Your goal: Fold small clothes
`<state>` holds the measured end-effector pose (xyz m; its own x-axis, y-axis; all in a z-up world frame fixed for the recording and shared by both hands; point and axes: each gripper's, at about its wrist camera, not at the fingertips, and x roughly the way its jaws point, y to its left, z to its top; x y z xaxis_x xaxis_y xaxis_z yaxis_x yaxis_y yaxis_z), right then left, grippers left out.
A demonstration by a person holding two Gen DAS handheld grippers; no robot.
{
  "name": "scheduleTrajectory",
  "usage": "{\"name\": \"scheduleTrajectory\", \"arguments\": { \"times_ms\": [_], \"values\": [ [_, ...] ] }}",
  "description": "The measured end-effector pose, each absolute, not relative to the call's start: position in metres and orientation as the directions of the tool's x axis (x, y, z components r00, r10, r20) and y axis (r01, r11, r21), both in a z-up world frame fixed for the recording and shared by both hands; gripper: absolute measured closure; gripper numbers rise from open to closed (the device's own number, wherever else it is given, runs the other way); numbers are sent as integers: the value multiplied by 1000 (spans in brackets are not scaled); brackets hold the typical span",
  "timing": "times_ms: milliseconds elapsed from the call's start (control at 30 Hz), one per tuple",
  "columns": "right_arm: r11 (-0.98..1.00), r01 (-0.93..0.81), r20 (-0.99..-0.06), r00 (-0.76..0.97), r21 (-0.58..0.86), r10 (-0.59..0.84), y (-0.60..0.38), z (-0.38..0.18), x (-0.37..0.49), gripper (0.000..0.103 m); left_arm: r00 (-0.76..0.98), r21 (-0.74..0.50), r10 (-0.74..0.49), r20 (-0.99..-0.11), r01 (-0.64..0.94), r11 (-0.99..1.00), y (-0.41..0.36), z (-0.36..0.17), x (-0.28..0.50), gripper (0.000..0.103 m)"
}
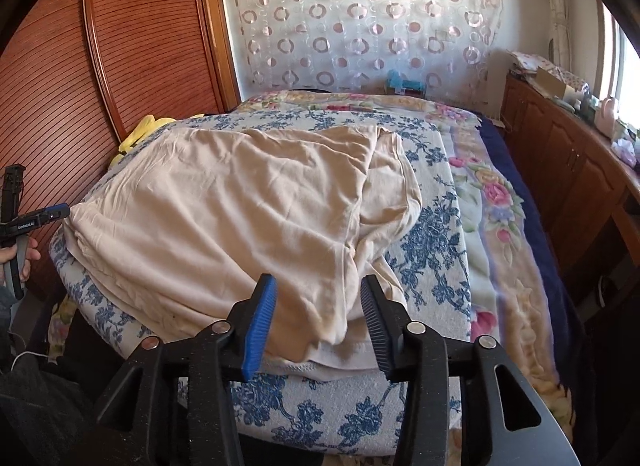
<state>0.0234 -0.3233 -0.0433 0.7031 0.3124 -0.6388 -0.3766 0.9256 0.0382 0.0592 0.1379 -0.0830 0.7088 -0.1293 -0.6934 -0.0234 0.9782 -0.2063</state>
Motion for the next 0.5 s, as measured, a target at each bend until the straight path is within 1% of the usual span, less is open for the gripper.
{"name": "scheduleTrajectory", "arguments": {
  "times_ms": [200,400,500],
  "values": [
    [922,-385,-627,708,44,325,-308,-50,28,54,687,-208,-104,-719,-70,976,144,-94,66,31],
    [898,-436,-617,691,57,375,-277,-54,37,43,671,-199,-90,-736,-88,976,146,-103,65,31],
    [887,-458,-620,681,53,389,-261,-57,42,42,657,-192,-84,-749,-94,977,146,-108,66,31]
  ]
}}
